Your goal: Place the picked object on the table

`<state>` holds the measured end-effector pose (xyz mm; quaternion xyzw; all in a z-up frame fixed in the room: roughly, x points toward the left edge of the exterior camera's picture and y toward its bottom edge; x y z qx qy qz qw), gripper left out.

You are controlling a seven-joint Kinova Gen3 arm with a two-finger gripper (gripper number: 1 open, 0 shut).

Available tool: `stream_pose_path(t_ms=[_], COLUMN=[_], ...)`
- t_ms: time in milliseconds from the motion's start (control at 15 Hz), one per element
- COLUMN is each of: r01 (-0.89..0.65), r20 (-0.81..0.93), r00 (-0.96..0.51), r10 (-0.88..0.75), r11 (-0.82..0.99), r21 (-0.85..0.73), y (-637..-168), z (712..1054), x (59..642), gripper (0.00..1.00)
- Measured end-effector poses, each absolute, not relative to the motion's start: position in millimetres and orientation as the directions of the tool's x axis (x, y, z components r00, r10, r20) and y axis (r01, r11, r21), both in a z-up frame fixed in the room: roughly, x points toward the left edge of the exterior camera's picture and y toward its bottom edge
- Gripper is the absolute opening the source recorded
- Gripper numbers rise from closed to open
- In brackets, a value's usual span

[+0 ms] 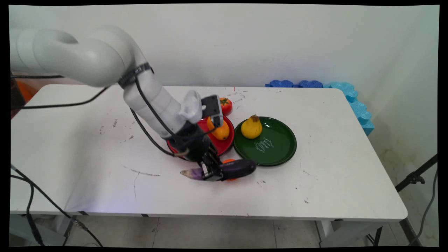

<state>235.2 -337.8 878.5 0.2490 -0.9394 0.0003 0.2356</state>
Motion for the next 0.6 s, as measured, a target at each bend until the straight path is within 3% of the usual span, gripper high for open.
stream_pose_path(t_ms=[600], r01=[-0.481], r20=[0.433], r00=[-0.763], r10=[-0.48], r11=[0.869], r21=[0.116], y=[-330.0], z=[836.6], x=[221.4], gripper=[0.0])
